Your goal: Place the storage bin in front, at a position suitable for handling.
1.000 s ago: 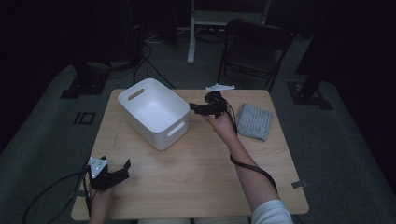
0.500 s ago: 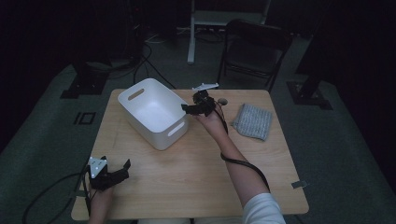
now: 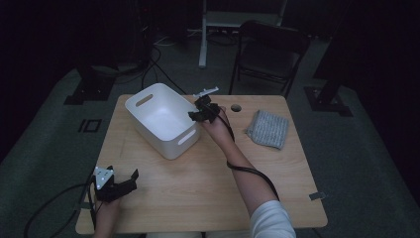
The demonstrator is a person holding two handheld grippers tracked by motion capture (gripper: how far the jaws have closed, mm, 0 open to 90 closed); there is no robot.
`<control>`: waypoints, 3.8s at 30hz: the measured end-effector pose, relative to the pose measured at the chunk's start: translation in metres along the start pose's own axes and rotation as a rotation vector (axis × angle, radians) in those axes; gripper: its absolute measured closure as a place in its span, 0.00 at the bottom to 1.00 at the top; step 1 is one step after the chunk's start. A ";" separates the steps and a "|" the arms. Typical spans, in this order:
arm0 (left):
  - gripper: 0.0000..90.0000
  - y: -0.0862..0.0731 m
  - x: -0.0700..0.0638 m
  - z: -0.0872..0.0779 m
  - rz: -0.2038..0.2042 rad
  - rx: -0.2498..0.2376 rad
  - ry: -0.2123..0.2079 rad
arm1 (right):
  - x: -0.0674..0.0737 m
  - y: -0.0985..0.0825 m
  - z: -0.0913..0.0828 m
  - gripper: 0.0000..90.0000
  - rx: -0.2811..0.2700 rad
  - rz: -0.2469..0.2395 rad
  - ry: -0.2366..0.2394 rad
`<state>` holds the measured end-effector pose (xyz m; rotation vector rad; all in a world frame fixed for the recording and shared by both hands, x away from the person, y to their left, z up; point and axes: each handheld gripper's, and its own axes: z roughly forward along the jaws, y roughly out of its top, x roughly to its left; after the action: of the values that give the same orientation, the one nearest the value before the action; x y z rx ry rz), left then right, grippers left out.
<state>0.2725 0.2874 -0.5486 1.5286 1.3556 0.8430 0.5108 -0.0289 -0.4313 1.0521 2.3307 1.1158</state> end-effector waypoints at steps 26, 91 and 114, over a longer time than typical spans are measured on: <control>0.02 0.001 -0.003 -0.001 -0.020 0.021 -0.012 | -0.006 -0.005 -0.007 0.97 0.083 -0.004 -0.005; 0.02 0.005 -0.023 -0.011 0.003 0.033 -0.123 | -0.017 -0.115 -0.134 0.96 0.131 -0.128 0.120; 0.02 0.024 -0.031 -0.026 0.041 -0.007 -0.199 | -0.011 -0.147 -0.170 0.93 0.141 -0.146 0.139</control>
<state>0.2528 0.2614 -0.5150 1.5949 1.1793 0.6993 0.3500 -0.1861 -0.4386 0.8589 2.5815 1.0115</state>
